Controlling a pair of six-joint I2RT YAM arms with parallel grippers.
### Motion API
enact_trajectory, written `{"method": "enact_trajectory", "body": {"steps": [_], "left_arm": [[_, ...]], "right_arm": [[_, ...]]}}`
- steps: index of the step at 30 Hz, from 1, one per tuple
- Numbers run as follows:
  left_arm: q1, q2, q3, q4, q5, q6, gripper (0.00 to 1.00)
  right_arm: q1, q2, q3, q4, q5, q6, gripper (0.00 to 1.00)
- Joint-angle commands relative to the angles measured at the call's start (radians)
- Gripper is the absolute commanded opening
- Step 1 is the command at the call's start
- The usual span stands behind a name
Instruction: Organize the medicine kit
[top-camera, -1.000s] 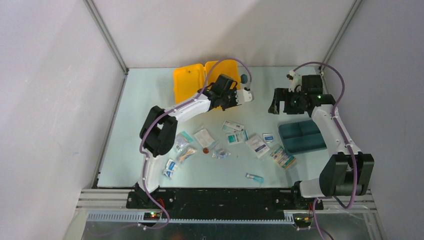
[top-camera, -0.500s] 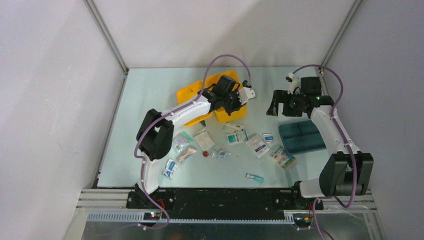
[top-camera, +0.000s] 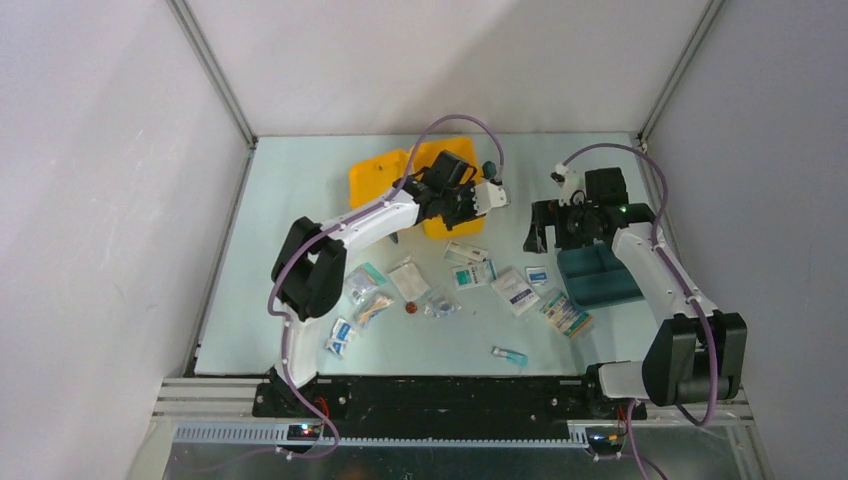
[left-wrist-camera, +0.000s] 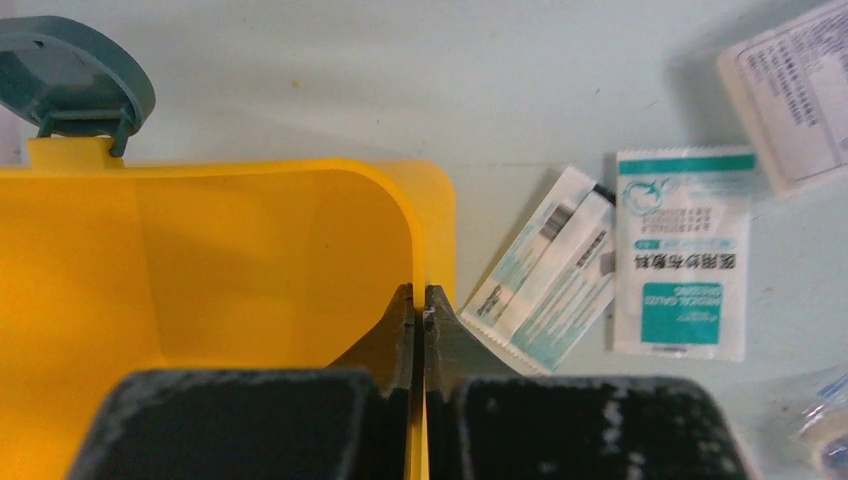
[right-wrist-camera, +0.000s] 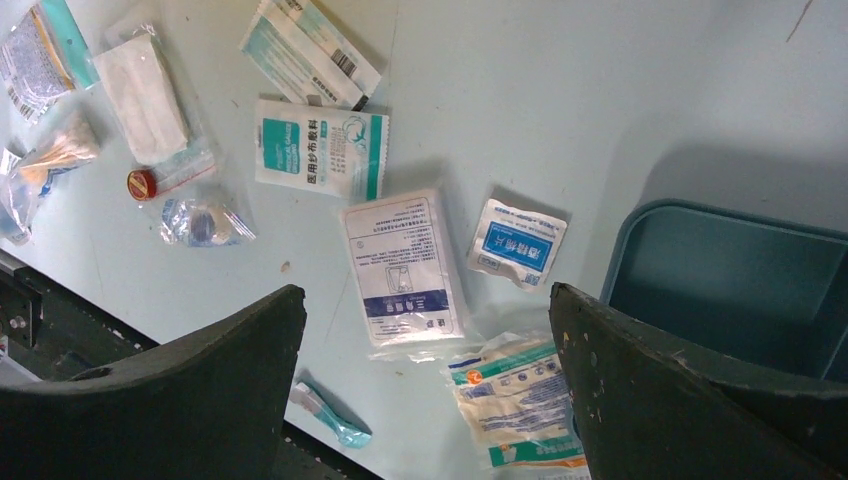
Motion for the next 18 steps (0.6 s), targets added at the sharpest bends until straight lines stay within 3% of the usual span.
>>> {"method": "enact_trajectory", "body": {"steps": [1,7,9,12,14,18], "left_arm": [[0.023,-0.046,0.024,0.011,-0.065,0.129,0.0],[0.029,-0.034,0.016,0.014,-0.058,0.117,0.03],[0.034,-0.032,0.017,0.015,-0.048,0.096,0.14],[0.044,-0.036,0.039,0.014,-0.034,0.038,0.46],[0.054,-0.043,0.073,0.013,-0.027,-0.013,0.6],[0.087,-0.067,0.184,-0.001,-0.03,-0.151,0.75]], "right_arm": [[0.001,-0.037,-0.011,0.01,-0.014,-0.014,0.96],[0.041,-0.041,-0.039,-0.03,-0.022,-0.065,0.95],[0.081,-0.054,-0.077,-0.041,-0.02,-0.108,0.94],[0.136,-0.07,-0.14,-0.027,0.011,-0.152,0.94],[0.167,-0.077,-0.165,-0.005,0.032,-0.154,0.93],[0.221,-0.061,-0.196,0.029,0.067,-0.157,0.83]]}}
